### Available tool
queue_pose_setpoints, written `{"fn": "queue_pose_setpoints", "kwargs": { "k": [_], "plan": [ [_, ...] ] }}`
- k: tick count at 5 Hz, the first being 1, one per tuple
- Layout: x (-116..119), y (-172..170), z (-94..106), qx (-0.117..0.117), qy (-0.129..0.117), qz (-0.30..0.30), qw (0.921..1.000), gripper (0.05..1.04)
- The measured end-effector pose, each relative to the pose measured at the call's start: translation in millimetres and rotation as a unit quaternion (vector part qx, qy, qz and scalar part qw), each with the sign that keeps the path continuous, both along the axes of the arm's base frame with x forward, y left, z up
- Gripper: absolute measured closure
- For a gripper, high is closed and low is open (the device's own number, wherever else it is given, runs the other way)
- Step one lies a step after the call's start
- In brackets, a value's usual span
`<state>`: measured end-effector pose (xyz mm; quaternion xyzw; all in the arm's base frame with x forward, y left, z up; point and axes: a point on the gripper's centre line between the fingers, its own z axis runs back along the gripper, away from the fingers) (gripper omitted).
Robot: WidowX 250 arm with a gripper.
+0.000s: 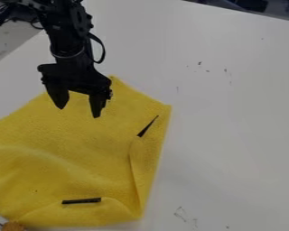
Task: Touch the right side of the cloth
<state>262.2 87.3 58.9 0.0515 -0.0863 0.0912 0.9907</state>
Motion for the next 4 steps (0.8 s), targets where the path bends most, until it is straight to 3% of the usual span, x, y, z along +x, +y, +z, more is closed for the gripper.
{"fn": "queue_pose_setpoints", "kwargs": {
  "k": [1,2,4],
  "plan": [
    [-2.6,-1.3,-8.2,-0.006,0.014,0.001,0.9999,0.082],
    [8.9,-14.4,-16.7,-0.013,0.021,-0.034,0.9991,0.082],
    [41.3,-57.6,-20.8,-0.029,-0.019,-0.093,0.9951,0.082]
  ]
}}
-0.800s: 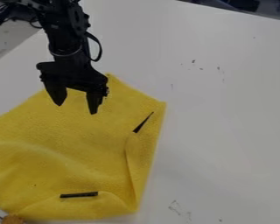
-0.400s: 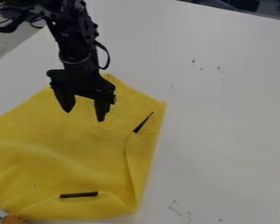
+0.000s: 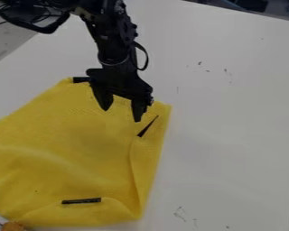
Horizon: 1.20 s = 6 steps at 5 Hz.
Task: Touch the right side of the cloth
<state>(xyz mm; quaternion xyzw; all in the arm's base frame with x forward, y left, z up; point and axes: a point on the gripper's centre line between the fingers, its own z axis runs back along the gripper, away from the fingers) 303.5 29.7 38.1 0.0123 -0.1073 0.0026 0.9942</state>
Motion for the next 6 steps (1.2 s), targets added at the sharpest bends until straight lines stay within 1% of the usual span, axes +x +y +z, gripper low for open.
{"fn": "queue_pose_setpoints", "kwargs": {
  "k": [1,2,3,4,5,6],
  "plan": [
    [4.4,-18.1,-15.6,-0.030,0.002,-0.008,0.9995,0.082],
    [-2.4,-25.7,-28.6,-0.052,0.013,-0.001,0.9986,0.082],
    [-2.5,-25.7,-29.1,-0.051,0.013,-0.004,0.9986,0.135],
    [0.3,-24.5,-33.3,-0.058,0.015,-0.011,0.9982,0.412],
    [0.7,-24.0,-33.9,-0.057,0.015,-0.012,0.9982,0.698],
    [-2.4,-22.3,-33.2,-0.052,0.010,-0.005,0.9986,0.821]
  ]
}}
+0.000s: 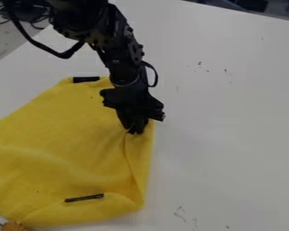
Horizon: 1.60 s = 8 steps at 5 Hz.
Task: Touch the right side of the cloth
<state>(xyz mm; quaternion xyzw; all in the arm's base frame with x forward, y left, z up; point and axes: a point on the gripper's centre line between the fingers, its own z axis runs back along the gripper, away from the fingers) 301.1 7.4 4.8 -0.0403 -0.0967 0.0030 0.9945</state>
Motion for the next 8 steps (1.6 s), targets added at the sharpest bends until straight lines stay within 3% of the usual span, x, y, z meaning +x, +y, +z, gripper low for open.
{"fn": "queue_pose_setpoints", "kwargs": {
  "k": [1,2,3,4,5,6,8],
  "plan": [
    [-2.9,-2.7,0.1,0.010,0.000,0.003,0.9999,0.660],
    [-6.9,-8.2,1.4,0.025,0.007,-0.001,0.9997,0.358],
    [-10.1,-17.8,14.8,0.056,0.006,-0.005,0.9984,0.104],
    [-9.3,-31.1,24.8,0.080,0.008,-0.011,0.9967,0.080],
    [-6.9,-38.7,30.0,0.079,0.012,-0.009,0.9967,0.083],
    [-2.7,-43.0,25.1,0.062,0.015,-0.020,0.9978,0.133],
    [0.3,-34.4,8.9,0.047,0.021,-0.015,0.9986,0.721]
  ]
}}
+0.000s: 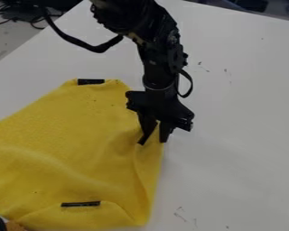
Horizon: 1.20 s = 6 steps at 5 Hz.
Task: Touch the right side of the cloth
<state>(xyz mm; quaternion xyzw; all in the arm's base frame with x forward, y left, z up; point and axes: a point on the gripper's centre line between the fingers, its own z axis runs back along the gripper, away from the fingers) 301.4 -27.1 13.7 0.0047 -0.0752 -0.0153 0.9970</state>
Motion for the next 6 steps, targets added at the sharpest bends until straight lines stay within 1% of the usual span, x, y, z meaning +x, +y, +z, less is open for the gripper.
{"fn": "queue_pose_setpoints", "kwargs": {
  "k": [1,2,3,4,5,6],
  "plan": [
    [2.2,0.5,-1.4,-0.002,-0.004,-0.001,1.0000,0.939],
    [1.8,0.4,-2.8,-0.003,-0.004,0.002,1.0000,1.026],
    [2.7,0.3,-2.7,-0.004,-0.004,0.006,1.0000,1.033],
    [1.9,1.4,-1.6,0.007,0.002,0.010,0.9999,1.009],
    [0.4,1.1,-0.7,0.016,0.009,0.000,0.9998,0.860],
    [-1.1,0.9,-0.8,0.021,0.013,0.003,0.9997,0.605]
  ]
}}
